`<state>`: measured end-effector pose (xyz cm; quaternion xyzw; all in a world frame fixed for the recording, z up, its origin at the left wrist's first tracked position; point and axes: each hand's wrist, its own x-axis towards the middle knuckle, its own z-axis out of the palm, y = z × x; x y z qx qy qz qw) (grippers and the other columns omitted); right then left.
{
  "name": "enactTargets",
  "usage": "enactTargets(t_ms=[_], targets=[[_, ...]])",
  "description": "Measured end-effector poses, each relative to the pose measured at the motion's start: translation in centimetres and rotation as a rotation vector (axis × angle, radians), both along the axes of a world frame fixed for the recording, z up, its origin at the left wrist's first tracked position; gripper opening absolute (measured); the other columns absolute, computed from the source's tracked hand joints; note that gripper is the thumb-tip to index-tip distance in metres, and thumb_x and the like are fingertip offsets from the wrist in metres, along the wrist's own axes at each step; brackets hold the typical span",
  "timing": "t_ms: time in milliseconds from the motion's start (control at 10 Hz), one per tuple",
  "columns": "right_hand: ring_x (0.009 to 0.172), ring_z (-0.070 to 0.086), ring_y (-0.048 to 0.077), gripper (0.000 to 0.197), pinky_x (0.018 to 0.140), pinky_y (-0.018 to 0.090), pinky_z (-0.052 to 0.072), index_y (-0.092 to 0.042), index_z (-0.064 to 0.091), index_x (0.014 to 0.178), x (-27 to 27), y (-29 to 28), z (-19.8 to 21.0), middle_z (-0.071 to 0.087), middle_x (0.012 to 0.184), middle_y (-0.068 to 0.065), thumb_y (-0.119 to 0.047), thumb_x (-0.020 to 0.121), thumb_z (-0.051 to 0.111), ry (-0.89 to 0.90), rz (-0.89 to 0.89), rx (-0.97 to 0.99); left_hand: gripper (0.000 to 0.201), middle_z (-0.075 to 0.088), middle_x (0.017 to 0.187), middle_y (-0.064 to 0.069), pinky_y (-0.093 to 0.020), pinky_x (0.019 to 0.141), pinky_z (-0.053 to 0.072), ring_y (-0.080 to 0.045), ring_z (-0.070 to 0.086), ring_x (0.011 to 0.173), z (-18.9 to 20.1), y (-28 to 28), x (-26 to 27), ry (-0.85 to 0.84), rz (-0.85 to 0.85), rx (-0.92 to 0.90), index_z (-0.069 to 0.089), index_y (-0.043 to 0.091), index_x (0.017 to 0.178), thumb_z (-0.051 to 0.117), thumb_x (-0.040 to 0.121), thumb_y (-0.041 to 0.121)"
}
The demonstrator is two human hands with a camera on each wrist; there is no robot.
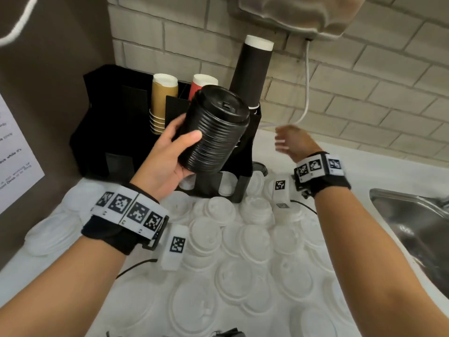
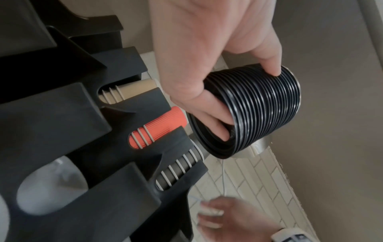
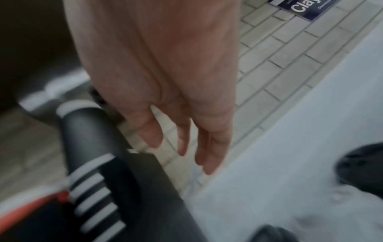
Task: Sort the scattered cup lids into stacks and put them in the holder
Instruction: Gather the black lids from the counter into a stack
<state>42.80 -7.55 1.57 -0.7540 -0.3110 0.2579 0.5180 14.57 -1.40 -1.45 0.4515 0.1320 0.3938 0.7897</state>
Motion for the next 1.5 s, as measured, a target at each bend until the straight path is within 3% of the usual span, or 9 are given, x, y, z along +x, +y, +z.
enactTargets(t_ms=[100, 200, 300, 400, 600, 700, 800, 1100, 1500], targets=[[0.063, 0.043, 0.016, 0.012, 0.084, 0.035, 0.043, -0.008, 0.053, 0.107, 2.2, 2.1, -3.3, 0.044, 0.079, 0.005, -0.014, 0.099, 0.045, -0.149, 0.014, -0.458, 0.064, 0.064, 0.122, 0.000, -0.036, 0.071, 0.058, -0.018, 0.067, 0.106, 0.7, 0.8, 0.0, 0.011, 0.032, 0.021, 0.042, 0.021, 0.141, 0.061, 0.080, 0.020], [0.100, 0.059, 0.028, 0.034, 0.097, 0.036, 0.042, -0.005, 0.051, 0.132, 2.9, 3.1, -4.9, 0.060, 0.114, 0.011, -0.015, 0.100, 0.046, -0.581, 0.239, -0.799, 0.067, 0.063, 0.122, 0.000, -0.036, 0.071, 0.058, -0.017, 0.066, 0.107, 0.8, 1.3, -0.1, 0.024, 0.045, 0.028, 0.041, 0.020, 0.142, 0.061, 0.078, 0.020], [0.115, 0.058, 0.031, 0.040, 0.091, 0.037, 0.048, -0.008, 0.054, 0.130, 2.3, 3.2, -5.8, 0.059, 0.129, 0.012, -0.012, 0.091, 0.060, -0.989, 0.463, -0.993, 0.064, 0.064, 0.121, 0.001, -0.037, 0.071, 0.058, -0.018, 0.066, 0.108, 0.5, 1.6, 0.0, 0.036, 0.051, 0.022, 0.044, 0.021, 0.139, 0.061, 0.078, 0.020], [0.090, 0.062, 0.025, 0.035, 0.066, 0.028, 0.040, -0.012, 0.060, 0.122, 2.2, 3.4, -6.2, 0.063, 0.103, 0.003, -0.017, 0.087, 0.064, -0.962, 0.444, -0.965, 0.060, 0.065, 0.119, 0.002, -0.036, 0.071, 0.058, -0.017, 0.066, 0.108, 0.1, 1.8, 0.0, 0.047, 0.052, 0.028, 0.047, 0.024, 0.135, 0.064, 0.078, 0.019], [0.116, 0.057, 0.031, 0.038, 0.078, 0.027, 0.036, 0.000, 0.058, 0.126, 3.0, 4.2, -7.8, 0.061, 0.123, 0.019, -0.016, 0.091, 0.059, -0.501, 0.150, -0.751, 0.051, 0.070, 0.112, 0.006, -0.032, 0.067, 0.058, -0.015, 0.069, 0.103, -0.6, 1.9, 0.1, 0.048, 0.042, 0.032, 0.053, 0.031, 0.125, 0.064, 0.076, 0.020], [0.092, 0.054, 0.023, 0.040, 0.079, 0.030, 0.045, 0.003, 0.056, 0.127, 3.7, 4.2, -7.5, 0.059, 0.128, 0.022, -0.014, 0.091, 0.060, -0.384, 0.098, -0.646, 0.053, 0.070, 0.111, 0.006, -0.032, 0.067, 0.058, -0.015, 0.069, 0.102, -0.8, 1.8, 0.0, 0.043, 0.036, 0.035, 0.054, 0.032, 0.123, 0.069, 0.074, 0.021], [0.090, 0.056, 0.022, 0.041, 0.089, 0.038, 0.053, 0.002, 0.056, 0.127, 4.4, 3.8, -6.7, 0.061, 0.124, 0.020, -0.016, 0.091, 0.061, -0.282, 0.048, -0.572, 0.055, 0.068, 0.117, 0.005, -0.033, 0.069, 0.058, -0.016, 0.068, 0.105, -1.0, 1.6, 0.2, 0.043, 0.041, 0.030, 0.053, 0.031, 0.126, 0.069, 0.074, 0.022], [0.077, 0.062, 0.017, 0.018, 0.063, 0.029, 0.047, -0.011, 0.060, 0.082, 2.7, -0.1, -5.4, 0.066, 0.087, 0.002, -0.019, 0.096, 0.053, 0.069, -0.022, -0.420, 0.049, 0.071, 0.113, 0.007, -0.032, 0.072, 0.058, -0.014, 0.068, 0.105, -1.5, -0.2, 0.4, 0.041, -0.005, 0.043, 0.055, 0.034, 0.123, 0.065, 0.076, 0.024], [0.070, 0.061, 0.025, 0.019, 0.069, 0.031, 0.054, -0.005, 0.052, 0.080, -2.3, -5.1, 0.9, 0.060, 0.071, 0.012, -0.014, 0.093, 0.040, 0.524, -0.145, 0.467, 0.046, 0.073, 0.108, 0.009, -0.032, 0.065, 0.058, -0.012, 0.071, 0.097, -2.9, -1.8, 0.4, 0.047, -0.051, -0.020, 0.058, 0.034, 0.120, 0.069, 0.077, 0.023]])
